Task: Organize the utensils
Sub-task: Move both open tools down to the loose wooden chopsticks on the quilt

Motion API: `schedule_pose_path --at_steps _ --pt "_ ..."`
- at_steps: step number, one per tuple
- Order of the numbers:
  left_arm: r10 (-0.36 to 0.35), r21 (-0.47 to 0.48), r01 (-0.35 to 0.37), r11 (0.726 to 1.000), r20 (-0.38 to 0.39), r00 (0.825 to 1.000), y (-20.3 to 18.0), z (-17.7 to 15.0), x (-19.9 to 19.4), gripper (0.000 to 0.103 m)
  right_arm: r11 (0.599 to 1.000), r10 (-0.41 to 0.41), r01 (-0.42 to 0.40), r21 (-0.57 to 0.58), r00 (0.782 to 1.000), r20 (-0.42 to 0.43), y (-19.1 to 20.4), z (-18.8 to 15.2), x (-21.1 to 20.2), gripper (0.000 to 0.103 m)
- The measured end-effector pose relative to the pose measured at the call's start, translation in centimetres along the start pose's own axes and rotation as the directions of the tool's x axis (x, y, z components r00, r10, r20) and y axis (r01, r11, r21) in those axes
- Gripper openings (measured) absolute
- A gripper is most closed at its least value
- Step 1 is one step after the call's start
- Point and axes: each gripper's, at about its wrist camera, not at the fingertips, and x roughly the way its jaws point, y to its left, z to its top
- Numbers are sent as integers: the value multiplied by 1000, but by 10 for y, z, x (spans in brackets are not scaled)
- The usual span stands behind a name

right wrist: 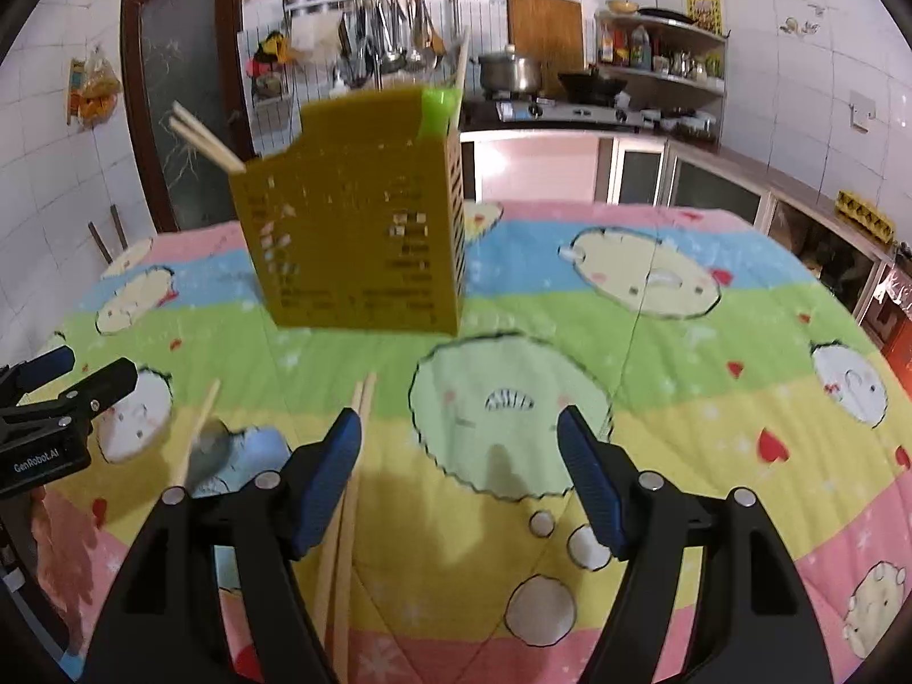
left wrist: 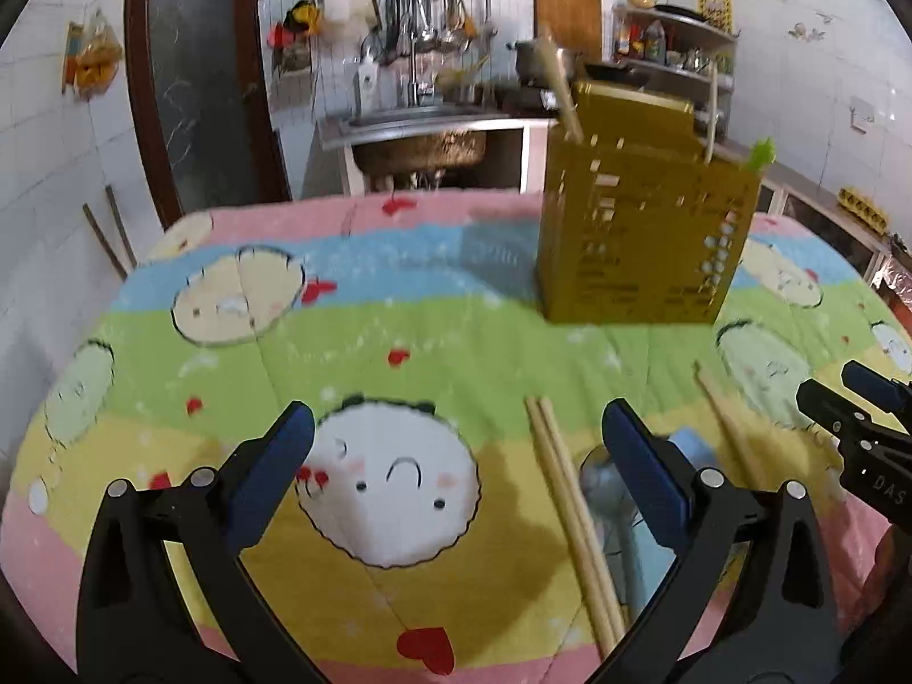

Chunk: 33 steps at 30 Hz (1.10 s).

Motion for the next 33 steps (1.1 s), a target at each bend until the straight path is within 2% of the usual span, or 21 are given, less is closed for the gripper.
schedule_pose_path --at_steps 8,13,19,27,33 --pt "-2 -51 -5 999 -136 991 3 -18 37 98 999 3 -7 -53 997 -77 14 -9 23 70" --pt "-14 -73 1 997 -176 984 6 -22 46 98 998 9 -15 -57 993 -115 17 -11 31 70" --pt "-10 -62 -1 998 -175 985 3 -23 46 98 999 28 -33 -39 991 -132 14 -12 35 70" --pt "-5 -32 0 1000 -170 985 -4 -24 43 98 998 0 -8 -66 993 -122 20 -14 33 70" --pt "-4 -25 0 1000 -173 985 -5 -26 41 98 998 53 -55 -9 986 -158 15 -17 35 70"
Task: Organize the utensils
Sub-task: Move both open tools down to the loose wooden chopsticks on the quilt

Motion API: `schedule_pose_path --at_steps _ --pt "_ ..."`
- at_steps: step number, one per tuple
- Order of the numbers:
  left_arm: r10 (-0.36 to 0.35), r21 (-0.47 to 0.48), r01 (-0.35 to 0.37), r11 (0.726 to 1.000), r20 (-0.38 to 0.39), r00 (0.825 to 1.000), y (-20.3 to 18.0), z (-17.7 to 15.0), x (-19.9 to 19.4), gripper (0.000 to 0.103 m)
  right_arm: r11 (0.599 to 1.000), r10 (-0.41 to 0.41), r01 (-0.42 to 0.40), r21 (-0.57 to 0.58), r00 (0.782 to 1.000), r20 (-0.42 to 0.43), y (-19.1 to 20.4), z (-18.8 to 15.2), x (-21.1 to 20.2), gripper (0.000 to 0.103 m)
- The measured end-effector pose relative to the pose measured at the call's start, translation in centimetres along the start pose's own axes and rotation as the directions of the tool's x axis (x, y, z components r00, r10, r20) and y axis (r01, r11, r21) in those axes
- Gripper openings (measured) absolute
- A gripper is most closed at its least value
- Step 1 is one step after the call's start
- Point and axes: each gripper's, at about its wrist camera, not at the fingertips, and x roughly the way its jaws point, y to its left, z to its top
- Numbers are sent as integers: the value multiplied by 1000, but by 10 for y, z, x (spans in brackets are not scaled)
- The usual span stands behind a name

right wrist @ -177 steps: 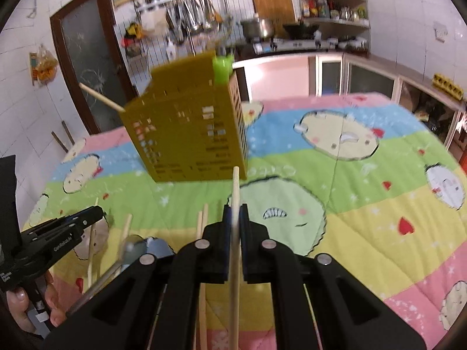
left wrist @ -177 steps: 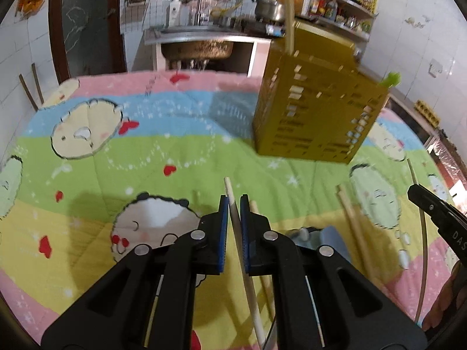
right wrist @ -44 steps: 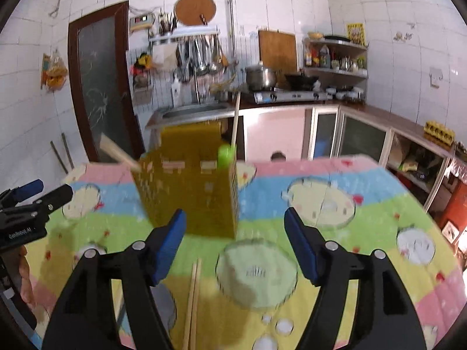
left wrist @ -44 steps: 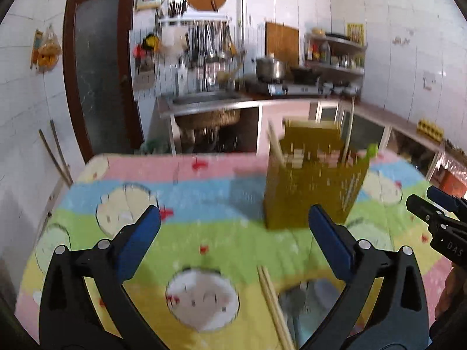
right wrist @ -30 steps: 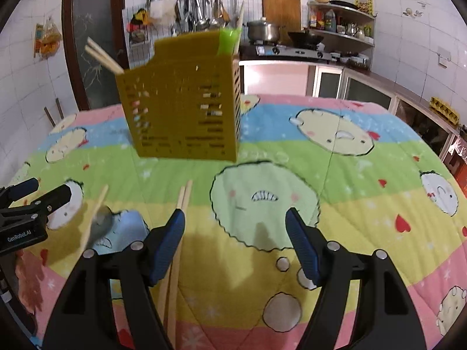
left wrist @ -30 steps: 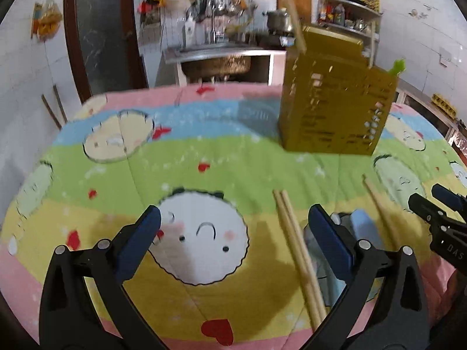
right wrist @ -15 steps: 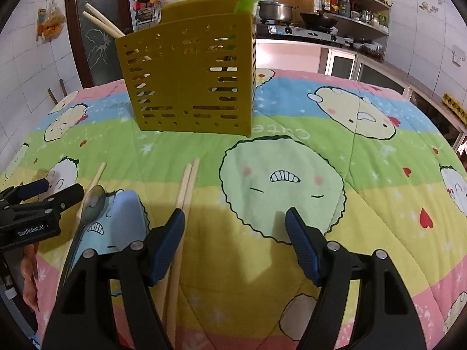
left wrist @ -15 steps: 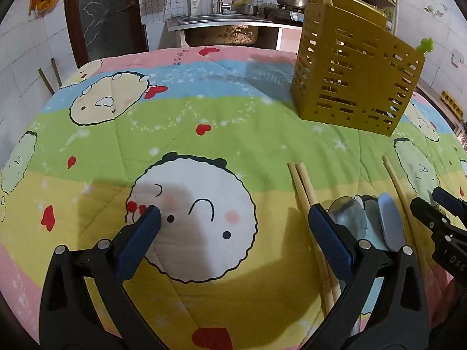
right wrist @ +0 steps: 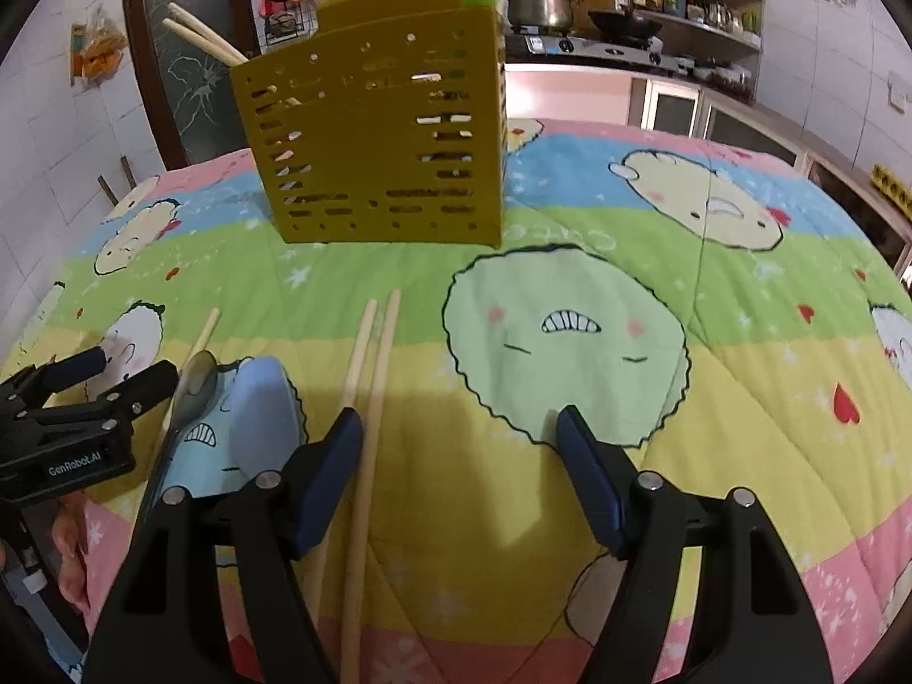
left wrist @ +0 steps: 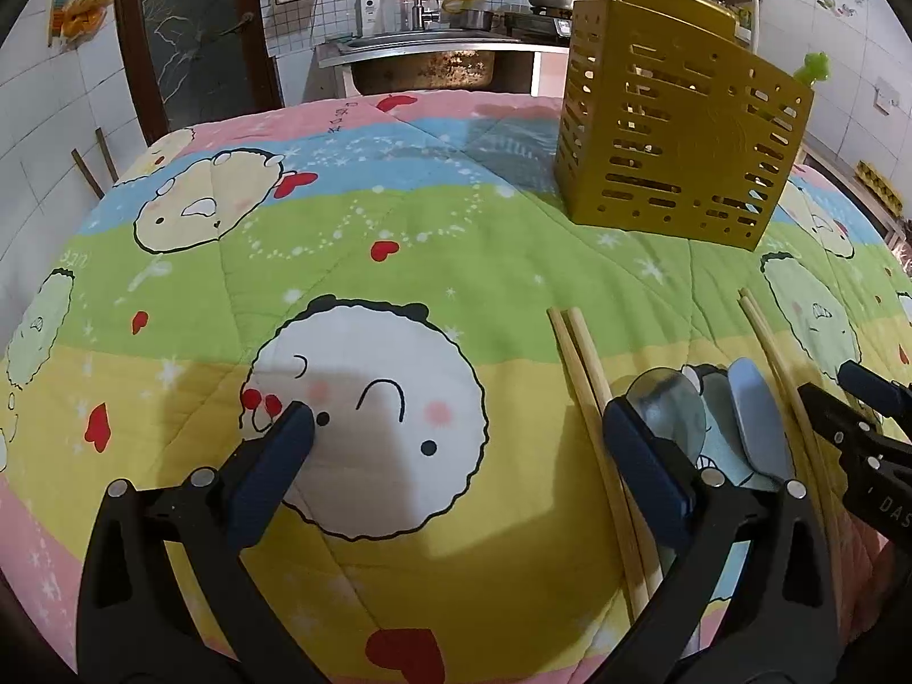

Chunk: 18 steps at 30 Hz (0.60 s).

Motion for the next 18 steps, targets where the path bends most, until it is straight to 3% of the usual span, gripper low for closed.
schedule_pose_path --at_steps 18 --pt "-10 -9 9 1000 -44 999 -2 3 6 97 998 -57 56 -21 998 -28 7 -2 3 70"
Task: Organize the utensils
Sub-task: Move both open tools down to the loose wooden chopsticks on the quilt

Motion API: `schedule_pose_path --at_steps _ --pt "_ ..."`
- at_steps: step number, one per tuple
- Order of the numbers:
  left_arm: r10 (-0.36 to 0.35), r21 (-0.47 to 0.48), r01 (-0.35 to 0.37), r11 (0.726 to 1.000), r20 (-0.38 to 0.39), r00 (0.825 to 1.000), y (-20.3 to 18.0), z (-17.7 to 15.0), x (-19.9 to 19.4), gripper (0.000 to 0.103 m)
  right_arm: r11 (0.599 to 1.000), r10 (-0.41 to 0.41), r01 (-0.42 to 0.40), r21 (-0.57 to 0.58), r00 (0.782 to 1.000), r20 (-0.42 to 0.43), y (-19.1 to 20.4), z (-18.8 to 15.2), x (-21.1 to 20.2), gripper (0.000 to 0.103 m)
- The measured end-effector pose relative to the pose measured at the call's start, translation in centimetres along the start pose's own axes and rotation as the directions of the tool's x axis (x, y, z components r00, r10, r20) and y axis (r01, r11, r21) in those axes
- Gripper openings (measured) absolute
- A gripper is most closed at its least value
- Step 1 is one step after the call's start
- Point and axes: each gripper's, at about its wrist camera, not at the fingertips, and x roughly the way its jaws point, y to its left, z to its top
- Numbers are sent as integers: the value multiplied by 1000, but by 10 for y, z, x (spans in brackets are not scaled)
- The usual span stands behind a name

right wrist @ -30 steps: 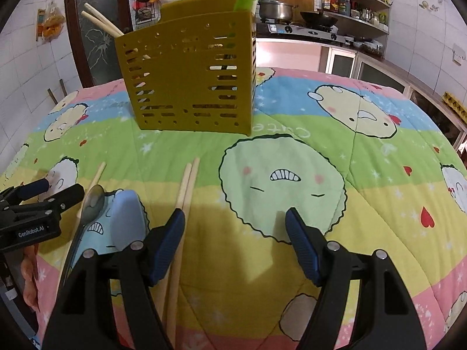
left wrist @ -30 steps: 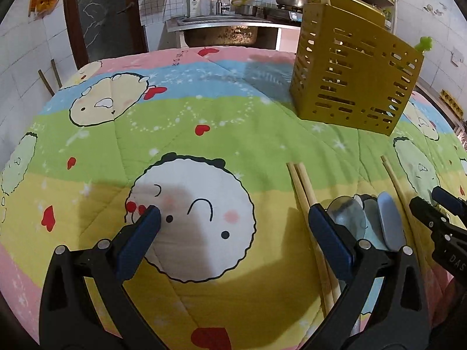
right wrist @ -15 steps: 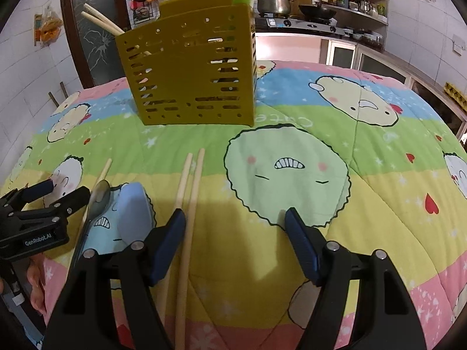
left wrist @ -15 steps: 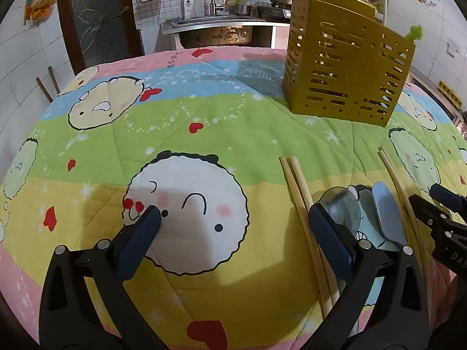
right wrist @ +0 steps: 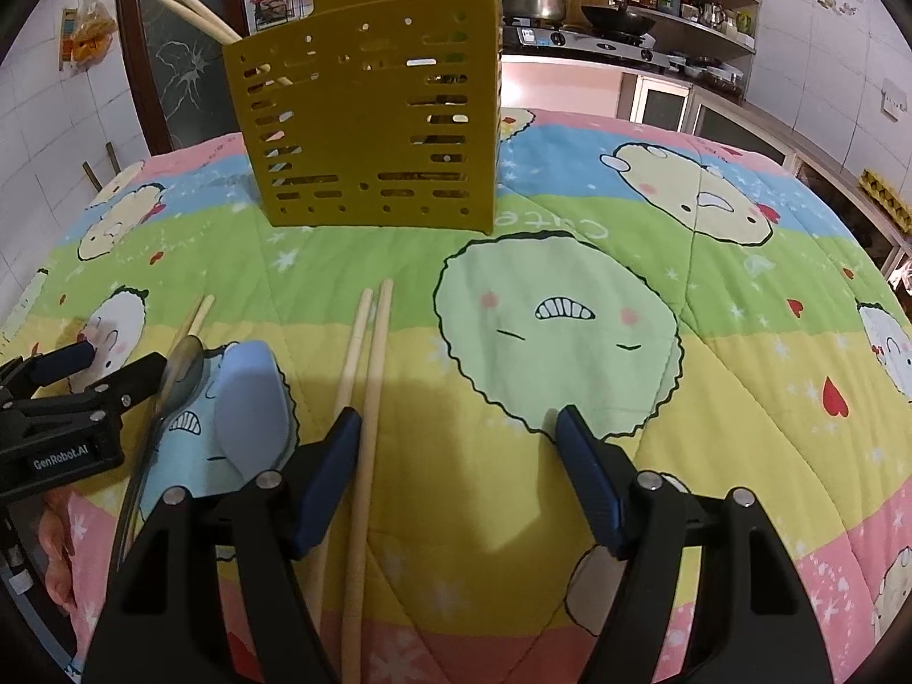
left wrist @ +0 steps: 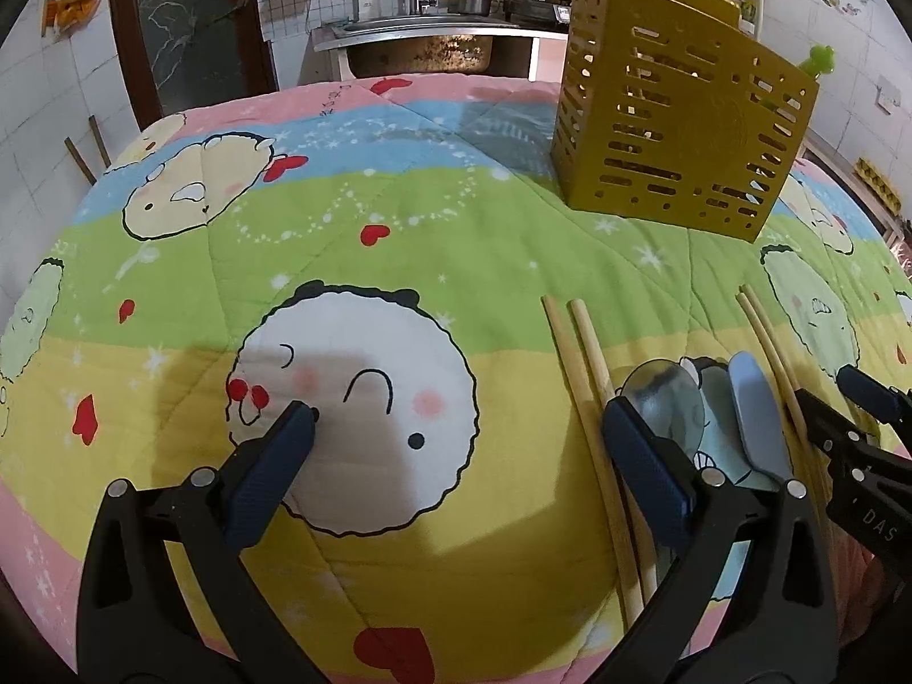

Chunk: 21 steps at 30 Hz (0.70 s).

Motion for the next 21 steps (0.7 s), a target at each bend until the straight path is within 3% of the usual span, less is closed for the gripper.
schedule_pose_path --at_steps 5,9,15,21 --pt "-15 23 14 1000 5 1000 -7 -2 -5 82 1000 -19 19 -10 1000 -8 3 2 1 69" --pt "-35 19 35 999 7 999 -2 -8 -8 80 1000 -19 19 0 1000 -8 3 1 0 68" --pt "2 37 -2 999 -12 1000 -10 -7 -5 80 1000 -19 19 5 1000 -12 3 1 0 67" --pt "3 37 -2 999 -32 999 -18 6 2 63 1000 -24 24 4 999 -21 8 12 8 57"
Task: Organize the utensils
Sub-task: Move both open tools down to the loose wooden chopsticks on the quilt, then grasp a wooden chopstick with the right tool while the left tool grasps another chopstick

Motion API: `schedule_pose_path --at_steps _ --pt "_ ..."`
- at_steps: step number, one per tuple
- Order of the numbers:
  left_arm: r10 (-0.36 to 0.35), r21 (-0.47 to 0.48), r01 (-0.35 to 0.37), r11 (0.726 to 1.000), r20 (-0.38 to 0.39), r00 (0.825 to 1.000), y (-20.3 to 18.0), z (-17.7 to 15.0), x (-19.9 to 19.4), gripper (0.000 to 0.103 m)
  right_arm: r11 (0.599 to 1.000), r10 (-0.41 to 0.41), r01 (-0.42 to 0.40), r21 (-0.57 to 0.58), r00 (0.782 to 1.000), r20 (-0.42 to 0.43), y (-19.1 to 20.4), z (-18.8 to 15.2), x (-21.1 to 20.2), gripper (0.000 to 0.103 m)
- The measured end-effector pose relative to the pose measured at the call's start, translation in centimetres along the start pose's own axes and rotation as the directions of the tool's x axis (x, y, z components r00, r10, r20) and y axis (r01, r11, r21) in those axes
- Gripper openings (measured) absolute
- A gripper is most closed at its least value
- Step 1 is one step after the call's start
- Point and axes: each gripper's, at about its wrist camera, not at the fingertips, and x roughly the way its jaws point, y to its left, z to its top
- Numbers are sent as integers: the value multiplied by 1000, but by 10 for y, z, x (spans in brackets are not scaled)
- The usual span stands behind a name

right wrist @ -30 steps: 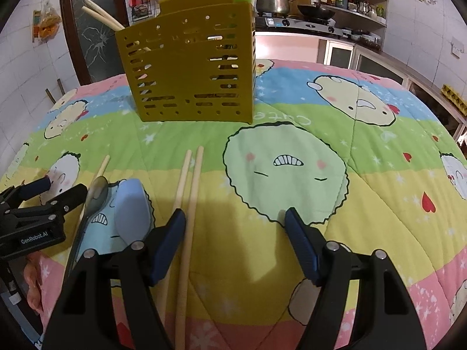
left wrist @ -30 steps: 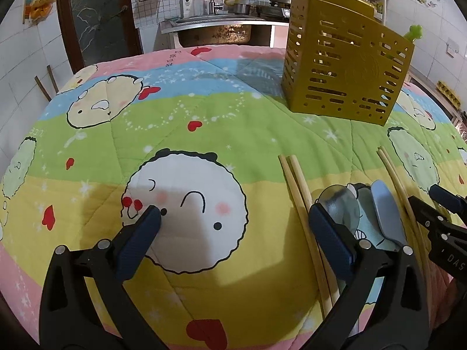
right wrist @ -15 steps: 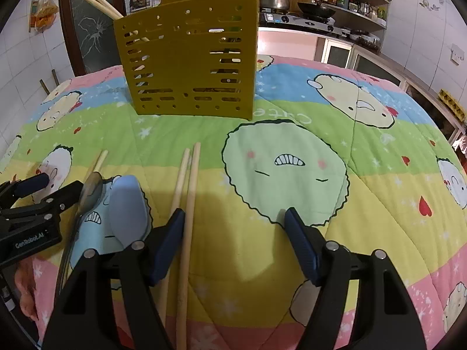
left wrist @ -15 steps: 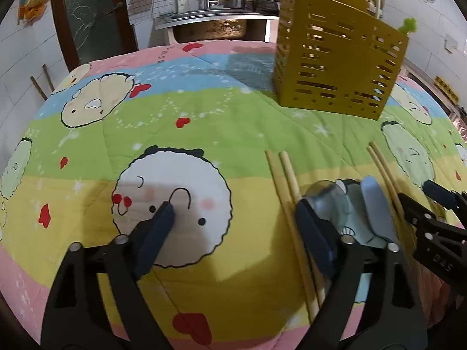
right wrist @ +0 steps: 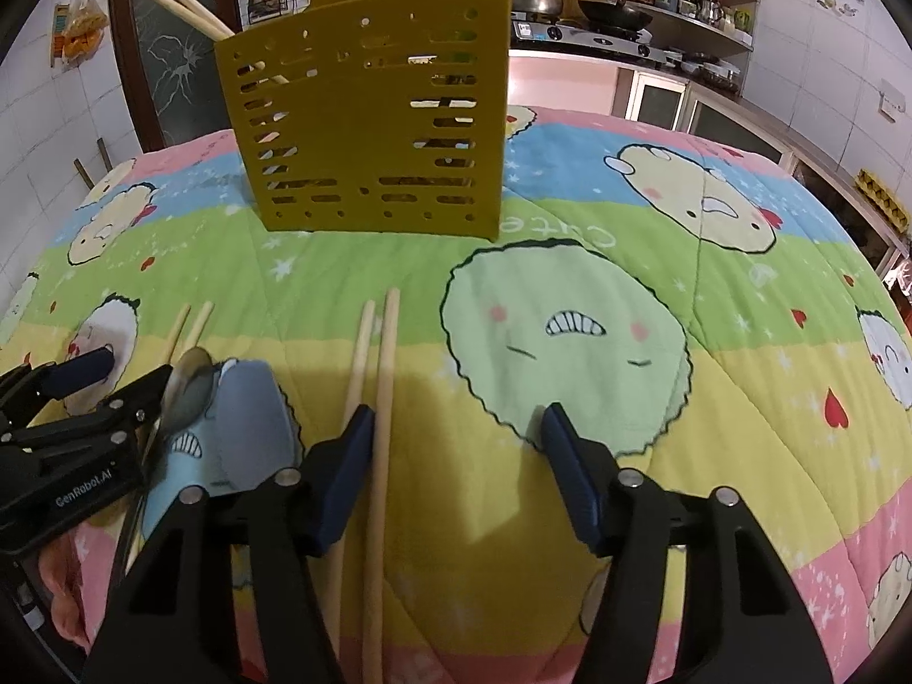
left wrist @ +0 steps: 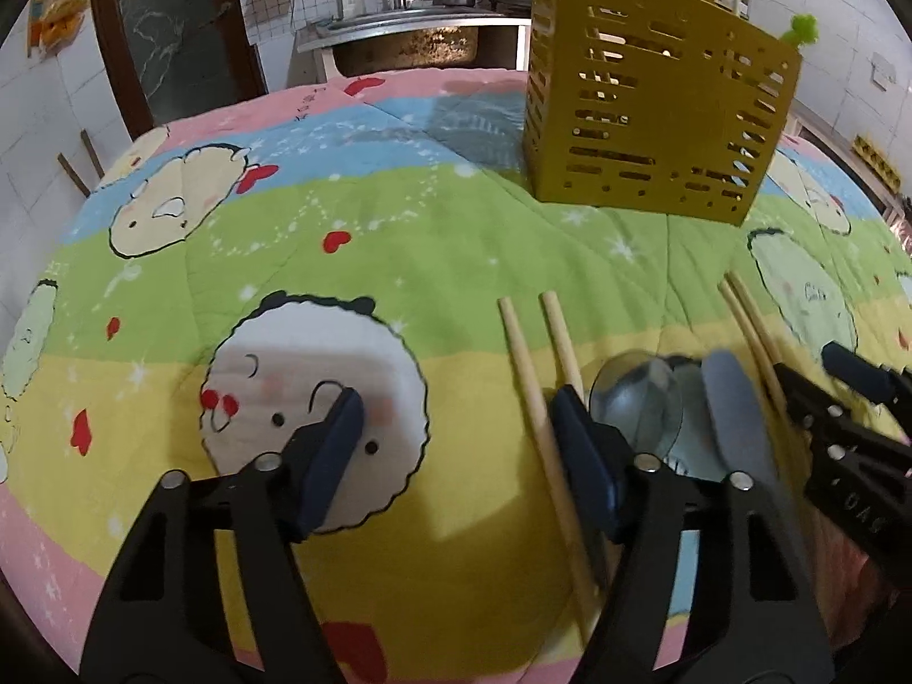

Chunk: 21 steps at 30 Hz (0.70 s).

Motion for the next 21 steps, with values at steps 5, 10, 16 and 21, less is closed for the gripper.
schedule_pose_path --at_steps 5,10,16,21 --pt "-18 24 19 1000 -21 1000 -12 5 0 38 1000 0 0 -16 1000 -12 8 10 6 37" --pt "-30 27 31 999 -21 999 -14 6 1 26 1000 4 -4 -22 1000 5 11 11 7 11" --pt "-46 20 46 999 -7 999 -11 8 4 16 1000 0 0 17 1000 28 3 8 -2 7" --pt "-31 50 31 998 -1 1000 -18 10 5 9 998 -16 14 53 999 40 -9 6 -8 7"
